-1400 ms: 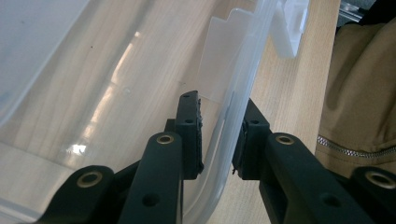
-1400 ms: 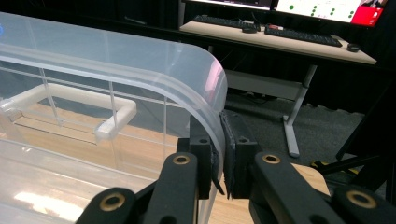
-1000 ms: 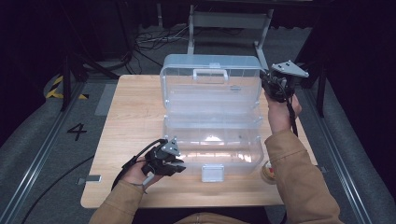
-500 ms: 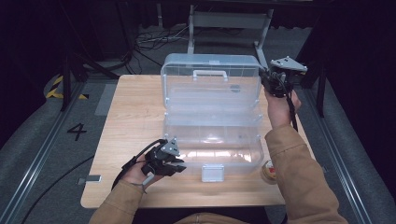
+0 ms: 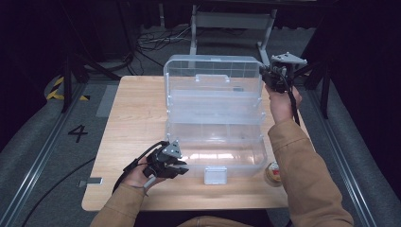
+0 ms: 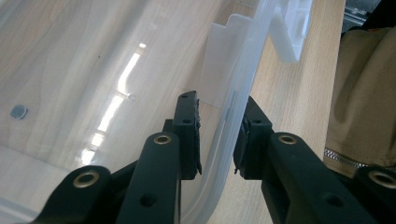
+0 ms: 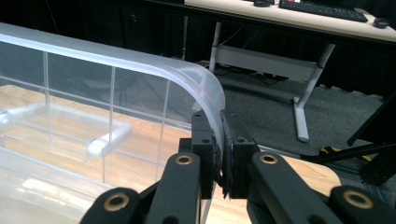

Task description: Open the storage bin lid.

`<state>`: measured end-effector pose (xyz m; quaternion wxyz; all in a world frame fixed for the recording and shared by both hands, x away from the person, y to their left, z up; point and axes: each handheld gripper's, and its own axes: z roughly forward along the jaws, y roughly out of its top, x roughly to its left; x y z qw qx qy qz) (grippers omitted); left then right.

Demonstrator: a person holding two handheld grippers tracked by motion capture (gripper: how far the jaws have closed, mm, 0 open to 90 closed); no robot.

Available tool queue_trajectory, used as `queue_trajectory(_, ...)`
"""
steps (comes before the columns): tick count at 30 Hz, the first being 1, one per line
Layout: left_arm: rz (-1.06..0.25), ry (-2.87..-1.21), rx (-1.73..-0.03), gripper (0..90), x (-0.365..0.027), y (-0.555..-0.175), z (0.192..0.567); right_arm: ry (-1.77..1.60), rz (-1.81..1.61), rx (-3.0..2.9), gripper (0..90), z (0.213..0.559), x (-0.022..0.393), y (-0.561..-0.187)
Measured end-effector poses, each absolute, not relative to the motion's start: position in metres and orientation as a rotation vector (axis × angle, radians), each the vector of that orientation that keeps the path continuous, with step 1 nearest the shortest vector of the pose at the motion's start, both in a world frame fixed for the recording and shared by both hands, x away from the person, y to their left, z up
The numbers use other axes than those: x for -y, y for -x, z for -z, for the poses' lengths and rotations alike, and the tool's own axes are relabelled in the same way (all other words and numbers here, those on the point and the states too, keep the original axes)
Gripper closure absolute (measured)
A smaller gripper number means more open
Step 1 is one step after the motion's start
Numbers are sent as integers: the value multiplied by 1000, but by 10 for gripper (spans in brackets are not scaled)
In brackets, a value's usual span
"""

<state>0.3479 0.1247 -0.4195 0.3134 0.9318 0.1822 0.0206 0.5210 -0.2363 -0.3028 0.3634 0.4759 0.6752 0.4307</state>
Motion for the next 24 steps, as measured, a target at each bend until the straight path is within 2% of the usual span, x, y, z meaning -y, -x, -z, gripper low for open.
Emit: queue_trajectory(24,-65,-2482,-464,763,-122,-348,419,-1306,-1110,-1831,858,308,241,-555)
